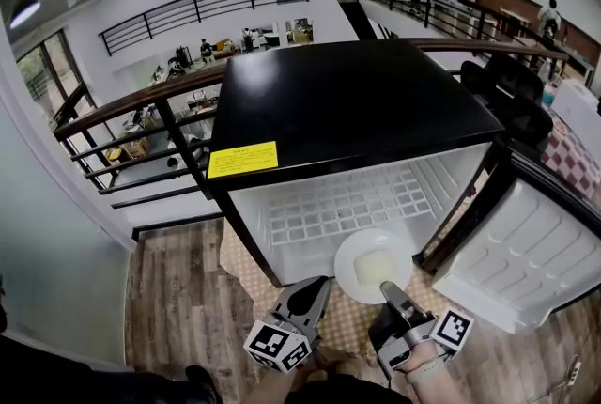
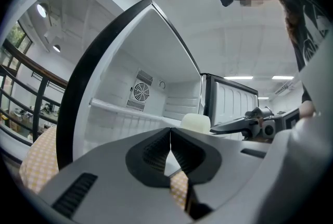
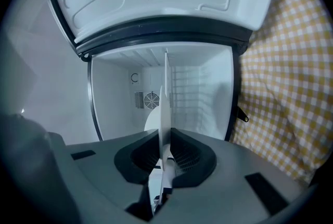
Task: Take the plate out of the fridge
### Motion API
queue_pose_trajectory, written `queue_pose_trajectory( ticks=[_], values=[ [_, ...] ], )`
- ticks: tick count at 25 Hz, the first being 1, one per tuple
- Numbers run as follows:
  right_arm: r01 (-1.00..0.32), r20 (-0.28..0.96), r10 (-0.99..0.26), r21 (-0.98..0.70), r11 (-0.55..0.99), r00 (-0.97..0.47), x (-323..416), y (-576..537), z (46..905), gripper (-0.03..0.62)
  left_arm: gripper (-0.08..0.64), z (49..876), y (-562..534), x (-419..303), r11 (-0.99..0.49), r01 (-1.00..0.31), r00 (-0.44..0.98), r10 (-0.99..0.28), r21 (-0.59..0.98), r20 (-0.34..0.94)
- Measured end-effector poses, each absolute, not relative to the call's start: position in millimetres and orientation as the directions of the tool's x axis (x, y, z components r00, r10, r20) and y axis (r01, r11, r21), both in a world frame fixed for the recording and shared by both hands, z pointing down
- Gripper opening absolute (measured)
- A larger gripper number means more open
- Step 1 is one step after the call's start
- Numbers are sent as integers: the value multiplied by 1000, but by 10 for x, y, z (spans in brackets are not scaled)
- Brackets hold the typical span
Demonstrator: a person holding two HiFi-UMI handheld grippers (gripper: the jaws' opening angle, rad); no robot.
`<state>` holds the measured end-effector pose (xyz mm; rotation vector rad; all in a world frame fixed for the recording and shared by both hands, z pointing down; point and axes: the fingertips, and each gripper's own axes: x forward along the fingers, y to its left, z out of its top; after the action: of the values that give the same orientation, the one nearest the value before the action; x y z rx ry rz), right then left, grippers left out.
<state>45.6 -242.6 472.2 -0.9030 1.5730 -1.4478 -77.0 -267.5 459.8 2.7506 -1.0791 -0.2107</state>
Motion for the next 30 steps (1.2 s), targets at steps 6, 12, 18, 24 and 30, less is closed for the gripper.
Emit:
queue_pose_trajectory(
  ticks=[6, 12, 18, 24, 30],
  values=[
    [5, -68, -893, -997, 74, -445, 458, -2382, 4840, 58, 11, 4644, -2624, -791, -701, -679, 708, -704, 219, -58],
    [7, -57, -886, -998, 60, -460, 460, -2368, 4940, 58, 11, 4634, -2567, -809, -679, -703, 684, -727, 211, -61],
    [3, -38, -866, -999, 42, -498, 421, -2357, 5068, 58, 11, 4687, -2476, -892, -634, -741, 636, -768, 222, -70],
    [-1, -34, -840, -999, 41, -541, 355, -2339, 5171, 58, 11, 4797, -2351, -966, -606, -763, 609, -791, 227, -65],
    [-5, -24, -821, -999, 33, -571, 259, -2353, 5231, 58, 11, 4781, -2290, -1016, -596, -774, 596, -800, 211, -74]
  ],
)
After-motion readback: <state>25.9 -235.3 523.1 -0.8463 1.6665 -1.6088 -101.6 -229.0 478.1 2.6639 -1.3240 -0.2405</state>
